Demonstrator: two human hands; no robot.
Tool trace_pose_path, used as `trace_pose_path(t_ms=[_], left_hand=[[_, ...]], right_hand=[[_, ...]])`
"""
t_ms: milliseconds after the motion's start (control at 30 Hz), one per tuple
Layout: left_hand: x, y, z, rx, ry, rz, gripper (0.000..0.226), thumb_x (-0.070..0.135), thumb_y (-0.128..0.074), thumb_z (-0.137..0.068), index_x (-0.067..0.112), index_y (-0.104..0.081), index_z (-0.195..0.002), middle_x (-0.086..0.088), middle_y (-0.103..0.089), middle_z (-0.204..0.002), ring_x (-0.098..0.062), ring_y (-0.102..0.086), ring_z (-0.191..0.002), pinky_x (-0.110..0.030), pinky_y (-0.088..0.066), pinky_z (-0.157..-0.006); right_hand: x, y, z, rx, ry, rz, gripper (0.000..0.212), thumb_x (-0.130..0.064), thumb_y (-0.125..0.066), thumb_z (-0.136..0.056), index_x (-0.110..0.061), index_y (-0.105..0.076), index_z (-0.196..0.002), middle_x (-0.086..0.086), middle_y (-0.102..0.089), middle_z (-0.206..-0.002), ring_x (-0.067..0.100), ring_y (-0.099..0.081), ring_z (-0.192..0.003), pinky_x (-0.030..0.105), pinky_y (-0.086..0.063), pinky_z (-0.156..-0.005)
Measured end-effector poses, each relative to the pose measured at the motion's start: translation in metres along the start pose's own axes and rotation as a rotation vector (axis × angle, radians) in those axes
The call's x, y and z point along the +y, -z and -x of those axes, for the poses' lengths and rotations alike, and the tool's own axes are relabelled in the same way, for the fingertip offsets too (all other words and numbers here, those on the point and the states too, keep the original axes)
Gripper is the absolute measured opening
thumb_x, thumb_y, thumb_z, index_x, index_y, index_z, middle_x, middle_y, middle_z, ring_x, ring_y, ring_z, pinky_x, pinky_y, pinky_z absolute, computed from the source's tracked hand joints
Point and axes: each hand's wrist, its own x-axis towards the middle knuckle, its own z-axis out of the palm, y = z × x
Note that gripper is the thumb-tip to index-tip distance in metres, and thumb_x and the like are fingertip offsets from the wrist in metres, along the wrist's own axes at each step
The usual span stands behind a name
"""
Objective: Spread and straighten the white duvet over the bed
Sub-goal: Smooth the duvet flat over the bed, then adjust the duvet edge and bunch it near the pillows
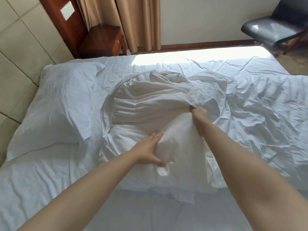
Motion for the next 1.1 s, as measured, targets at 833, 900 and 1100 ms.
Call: trace_pose_path(t_ms=[833,900,1100], left_hand=[[-0.029,0.078,-0.070,0.322,0.106,-0.318,0.084,0.055,-0.055,-0.087,0.018,-0.015,-0.151,-0.001,-0.014,-0.158,-0.020,-0.016,-0.144,-0.044,-0.019,-0.117],[-0.037,0.097,-0.084,0.280,0.183,-0.338,0.094,0.063,-0.052,-0.085,0.017,-0.006,-0.153,0.001,-0.002,-0.160,-0.019,0.000,-0.147,-0.051,-0.004,-0.117],[-0.068,0.140,-0.128,0.245,0.307,-0.271,0.110,0.075,-0.047,-0.078,0.015,0.007,-0.152,0.002,0.013,-0.160,-0.017,0.013,-0.147,-0.060,0.003,-0.115]], right_hand=[[-0.029,-0.067,-0.035,0.056,0.475,0.739,0.041,-0.016,-0.050,-0.087,-0.016,-0.053,-0.129,0.006,-0.048,-0.134,0.026,-0.040,-0.125,0.035,-0.028,-0.105],[-0.048,-0.087,-0.051,0.028,0.485,0.740,0.038,-0.019,-0.045,-0.092,-0.015,-0.052,-0.130,0.007,-0.051,-0.133,0.026,-0.041,-0.125,0.037,-0.030,-0.103],[-0.067,-0.135,-0.089,-0.016,0.419,0.735,0.040,-0.025,-0.041,-0.097,-0.015,-0.046,-0.135,0.007,-0.050,-0.136,0.028,-0.041,-0.126,0.040,-0.032,-0.102]])
